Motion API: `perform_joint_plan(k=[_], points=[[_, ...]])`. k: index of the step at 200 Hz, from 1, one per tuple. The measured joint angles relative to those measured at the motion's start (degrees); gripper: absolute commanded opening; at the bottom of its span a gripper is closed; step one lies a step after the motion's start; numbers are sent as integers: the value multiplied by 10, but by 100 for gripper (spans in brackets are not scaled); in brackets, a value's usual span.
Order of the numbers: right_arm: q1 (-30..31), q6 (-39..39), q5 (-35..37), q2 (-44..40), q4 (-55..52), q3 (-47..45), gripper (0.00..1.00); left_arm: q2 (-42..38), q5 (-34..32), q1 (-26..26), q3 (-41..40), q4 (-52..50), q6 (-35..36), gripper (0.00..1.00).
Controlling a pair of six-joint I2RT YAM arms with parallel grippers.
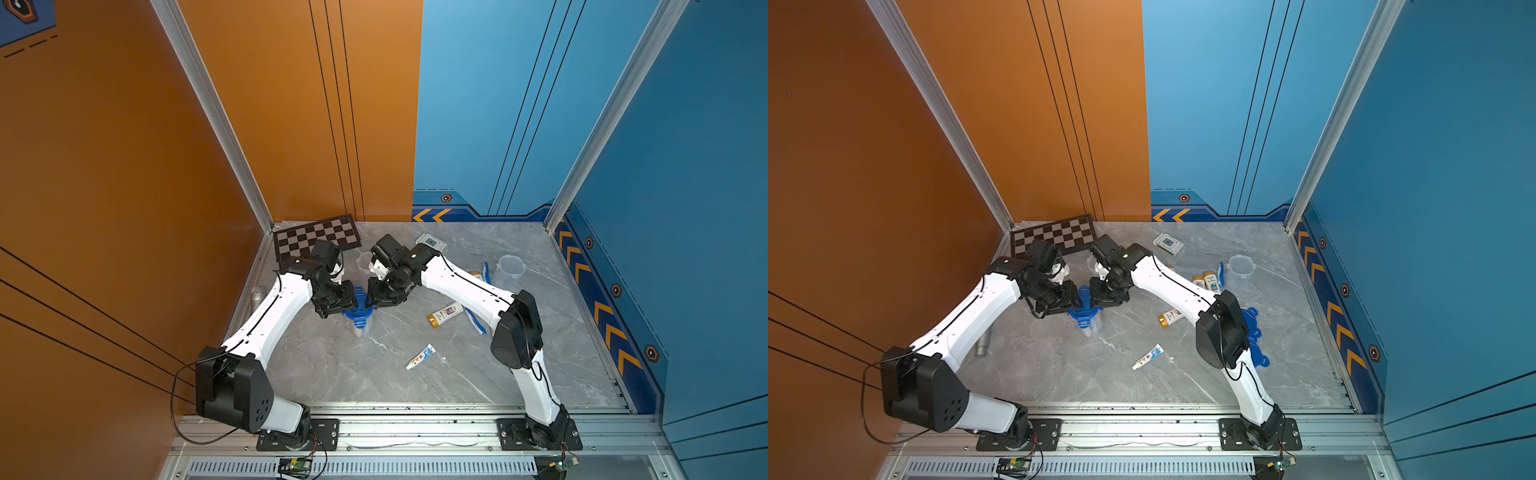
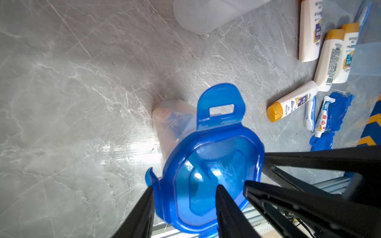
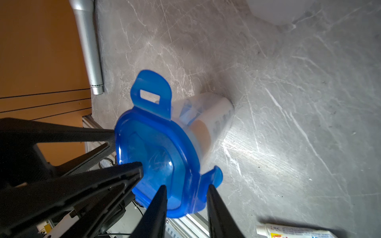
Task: Pack away toiletry kits
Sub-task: Close the fastener on the container.
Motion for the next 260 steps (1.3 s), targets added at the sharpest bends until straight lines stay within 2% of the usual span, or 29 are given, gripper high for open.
perform_joint_plan(k=[86,153,171,246,260], points=[[-10,0,-9,2,-1,0,41,-12,59,17,-42,76,-58,49],[-10,5,-22,4,5,-8,44,-24,61,18,-61,99,-69,48],[-10,13,-45,9,20,-13,46,-30,58,21,-69,101,-70,48],[-15,17,-65,6,47,-30,46,-37,56,22,-79,110,-74,49],[-15,17,-65,3,52,-36,49,-41,56,23,-79,110,-76,51]])
